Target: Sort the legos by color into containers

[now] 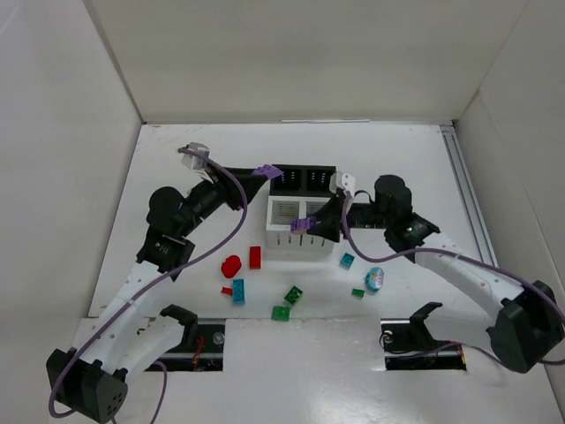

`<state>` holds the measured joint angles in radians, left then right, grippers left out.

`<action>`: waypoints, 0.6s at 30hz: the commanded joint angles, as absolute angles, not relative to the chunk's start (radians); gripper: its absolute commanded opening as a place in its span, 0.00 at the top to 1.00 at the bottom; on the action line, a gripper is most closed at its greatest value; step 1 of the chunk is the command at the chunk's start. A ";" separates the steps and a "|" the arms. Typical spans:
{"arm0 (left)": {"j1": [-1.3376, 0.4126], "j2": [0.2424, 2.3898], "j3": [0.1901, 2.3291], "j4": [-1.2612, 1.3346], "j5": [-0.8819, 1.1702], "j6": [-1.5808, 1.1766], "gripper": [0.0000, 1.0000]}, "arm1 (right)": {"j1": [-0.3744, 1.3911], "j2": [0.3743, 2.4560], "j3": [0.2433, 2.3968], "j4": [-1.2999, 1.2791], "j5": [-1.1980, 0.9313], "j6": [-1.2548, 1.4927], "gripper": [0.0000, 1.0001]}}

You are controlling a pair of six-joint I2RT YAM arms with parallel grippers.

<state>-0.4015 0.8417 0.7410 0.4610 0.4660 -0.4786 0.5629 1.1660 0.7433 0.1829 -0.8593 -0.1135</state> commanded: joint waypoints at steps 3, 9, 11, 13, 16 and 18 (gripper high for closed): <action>-0.393 0.831 0.775 0.286 0.315 -0.495 1.00 | 0.560 1.078 0.990 -0.374 -0.406 -0.406 0.99; -0.393 0.779 0.766 0.081 0.190 -0.520 1.00 | 0.560 1.172 1.089 -0.529 -0.204 -0.443 0.96; -0.393 0.770 0.765 0.060 0.190 -0.531 1.00 | 0.560 1.221 1.120 -0.529 -0.204 -0.443 0.95; -0.393 0.770 0.755 0.051 0.190 -0.541 1.00 | 0.569 1.268 1.155 -0.529 -0.195 -0.443 0.94; -0.393 0.770 0.755 0.040 0.201 -0.551 1.00 | 0.589 1.301 1.169 -0.529 -0.195 -0.443 0.91; -0.393 0.779 0.755 0.031 0.201 -0.551 1.00 | 0.601 1.319 1.190 -0.543 -0.184 -0.443 0.90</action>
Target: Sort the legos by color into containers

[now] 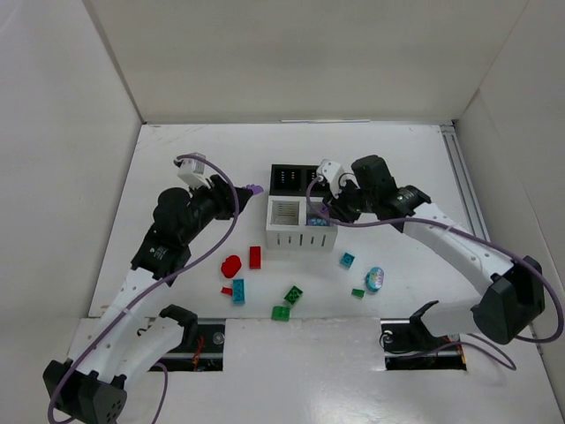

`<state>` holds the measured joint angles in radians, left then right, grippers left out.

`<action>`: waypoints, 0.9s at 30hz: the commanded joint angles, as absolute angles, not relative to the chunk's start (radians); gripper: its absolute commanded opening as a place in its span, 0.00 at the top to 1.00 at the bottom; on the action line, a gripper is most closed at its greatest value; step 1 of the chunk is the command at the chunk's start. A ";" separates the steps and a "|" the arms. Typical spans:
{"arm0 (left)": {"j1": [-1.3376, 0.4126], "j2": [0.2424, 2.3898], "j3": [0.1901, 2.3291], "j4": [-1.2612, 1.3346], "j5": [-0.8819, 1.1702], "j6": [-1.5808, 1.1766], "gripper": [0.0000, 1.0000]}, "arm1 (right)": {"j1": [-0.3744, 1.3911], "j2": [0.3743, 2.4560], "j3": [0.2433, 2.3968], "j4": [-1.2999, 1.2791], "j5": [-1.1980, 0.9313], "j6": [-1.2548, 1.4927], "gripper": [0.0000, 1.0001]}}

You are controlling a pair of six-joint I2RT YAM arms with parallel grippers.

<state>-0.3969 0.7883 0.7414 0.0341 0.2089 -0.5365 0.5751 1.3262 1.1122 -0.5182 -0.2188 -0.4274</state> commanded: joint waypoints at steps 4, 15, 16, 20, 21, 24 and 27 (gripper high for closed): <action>-0.393 0.814 0.773 0.008 0.186 -0.563 1.00 | 0.621 1.344 1.190 -0.543 -0.143 -0.434 0.68; -0.497 0.948 0.871 -0.002 0.173 -0.541 1.00 | 0.640 1.240 1.192 -0.540 -0.121 -0.456 0.20; -0.546 0.965 0.885 -0.011 0.163 -0.528 1.00 | 0.631 1.194 1.172 -0.540 -0.097 -0.433 0.20; -0.731 1.089 1.027 -0.066 0.042 -0.476 1.00 | 0.556 1.042 1.097 -0.540 0.030 -0.359 0.17; -0.770 1.148 1.055 -0.098 -0.012 -0.445 1.00 | 0.533 1.013 1.080 -0.549 0.060 -0.359 0.17; -0.862 1.236 1.155 -0.164 -0.109 -0.445 1.00 | 0.445 0.927 1.028 -0.575 0.072 -0.350 0.14; -0.862 1.325 1.195 -0.184 -0.086 -0.457 1.00 | 0.376 0.891 1.000 -0.604 0.103 -0.350 0.09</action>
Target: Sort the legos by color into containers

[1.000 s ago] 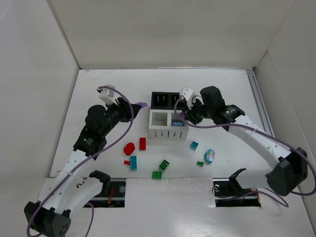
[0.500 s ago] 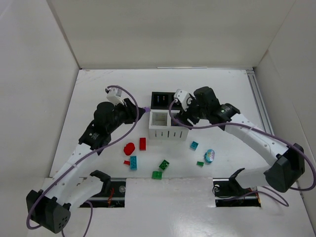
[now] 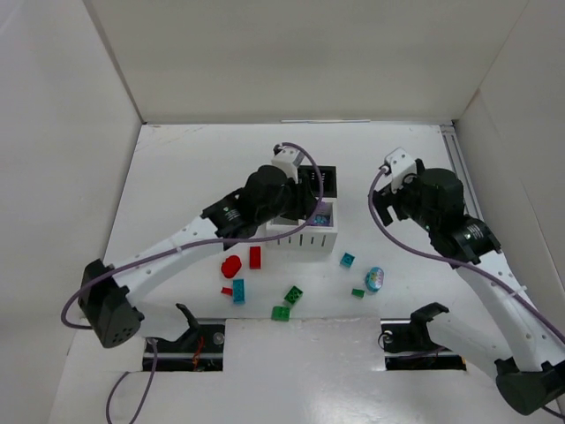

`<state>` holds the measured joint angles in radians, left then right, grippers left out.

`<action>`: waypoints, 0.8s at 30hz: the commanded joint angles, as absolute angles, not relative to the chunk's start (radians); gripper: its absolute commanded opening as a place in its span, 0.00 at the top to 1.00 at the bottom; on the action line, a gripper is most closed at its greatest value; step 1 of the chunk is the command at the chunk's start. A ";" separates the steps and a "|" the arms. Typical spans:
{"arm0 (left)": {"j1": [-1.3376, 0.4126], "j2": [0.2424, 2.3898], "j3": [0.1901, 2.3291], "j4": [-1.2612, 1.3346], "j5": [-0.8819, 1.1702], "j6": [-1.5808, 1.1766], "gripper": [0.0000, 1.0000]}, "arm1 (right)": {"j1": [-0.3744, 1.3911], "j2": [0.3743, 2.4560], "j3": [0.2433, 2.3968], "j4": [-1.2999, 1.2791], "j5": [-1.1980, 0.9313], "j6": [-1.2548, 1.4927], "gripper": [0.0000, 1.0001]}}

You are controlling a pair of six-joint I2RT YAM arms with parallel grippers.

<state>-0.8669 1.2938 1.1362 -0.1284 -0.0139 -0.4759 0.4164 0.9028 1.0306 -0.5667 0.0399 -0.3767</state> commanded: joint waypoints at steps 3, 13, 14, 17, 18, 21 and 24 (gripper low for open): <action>-0.871 1.379 1.207 -0.195 -0.067 -0.466 1.00 | 0.327 0.891 0.980 -0.614 0.091 -0.360 0.03; -0.871 1.480 1.267 -0.216 -0.058 -0.477 0.84 | 0.291 0.922 0.951 -0.623 0.038 -0.388 0.01; -0.871 1.480 1.267 -0.227 -0.058 -0.477 0.79 | 0.291 0.913 0.940 -0.623 0.028 -0.399 0.01; -0.871 1.489 1.278 -0.236 -0.048 -0.477 0.63 | 0.291 0.904 0.913 -0.643 0.028 -0.399 0.01; -0.871 1.489 1.278 -0.236 -0.048 -0.477 0.58 | 0.291 0.904 0.902 -0.652 0.028 -0.384 0.01; -0.882 1.456 1.260 -0.236 -0.048 -0.477 0.40 | 0.291 0.893 0.867 -0.683 0.009 -0.360 0.01; -0.882 1.408 1.244 -0.227 -0.038 -0.466 0.24 | 0.291 0.855 0.813 -0.683 -0.035 -0.316 0.01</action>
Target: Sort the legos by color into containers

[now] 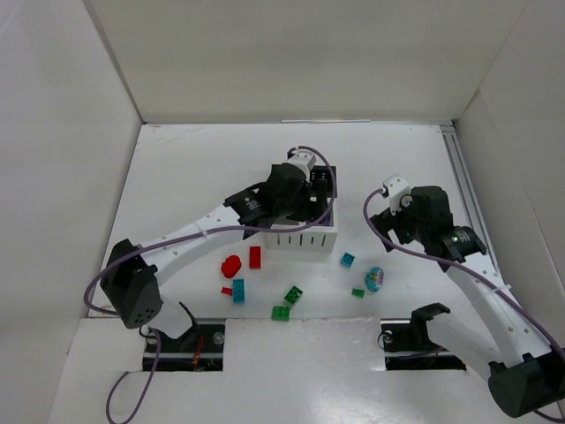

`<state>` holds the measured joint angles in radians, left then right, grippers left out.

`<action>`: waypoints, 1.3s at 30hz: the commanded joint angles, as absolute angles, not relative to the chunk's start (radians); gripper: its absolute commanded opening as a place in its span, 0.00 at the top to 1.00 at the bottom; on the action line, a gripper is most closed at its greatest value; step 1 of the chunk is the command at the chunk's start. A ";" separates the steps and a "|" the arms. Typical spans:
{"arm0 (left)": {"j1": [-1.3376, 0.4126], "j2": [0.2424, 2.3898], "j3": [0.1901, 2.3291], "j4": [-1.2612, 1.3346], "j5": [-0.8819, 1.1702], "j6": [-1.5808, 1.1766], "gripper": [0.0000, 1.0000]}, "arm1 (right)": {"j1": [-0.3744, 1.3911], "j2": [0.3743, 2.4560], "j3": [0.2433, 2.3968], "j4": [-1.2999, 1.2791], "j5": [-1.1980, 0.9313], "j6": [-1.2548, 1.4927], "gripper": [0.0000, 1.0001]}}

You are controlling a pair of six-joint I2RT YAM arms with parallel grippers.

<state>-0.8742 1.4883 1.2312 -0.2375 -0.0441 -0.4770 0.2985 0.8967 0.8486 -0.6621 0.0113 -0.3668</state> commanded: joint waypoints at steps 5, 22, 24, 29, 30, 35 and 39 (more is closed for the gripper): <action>-0.882 1.284 1.165 -0.204 -0.038 -0.466 0.00 | 0.291 0.790 0.732 -0.683 -0.101 -0.267 0.01; -0.882 0.873 0.778 -0.241 -0.273 -0.718 0.00 | 0.489 0.781 0.407 -0.402 -0.020 0.212 0.13; -0.882 0.873 0.769 -0.241 -0.282 -0.718 0.00 | 0.520 0.813 0.407 -0.390 0.001 0.230 0.17; -0.882 0.855 0.759 -0.252 -0.301 -0.727 0.00 | 0.569 0.896 0.397 -0.445 0.069 0.334 0.25; -0.882 0.854 0.747 -0.241 -0.301 -0.727 0.00 | 0.569 0.908 0.397 -0.463 0.104 0.356 0.26; -0.882 0.824 0.727 -0.218 -0.281 -0.727 0.00 | 0.633 0.870 0.362 -0.474 0.156 0.500 0.25; -0.882 0.815 0.718 -0.218 -0.272 -0.718 0.00 | 0.658 0.815 0.339 -0.485 0.169 0.573 0.31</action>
<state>-0.8772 0.8421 0.7269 -0.2512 -0.2691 -0.7170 0.6395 0.8452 0.3618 -0.4644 0.1318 0.4572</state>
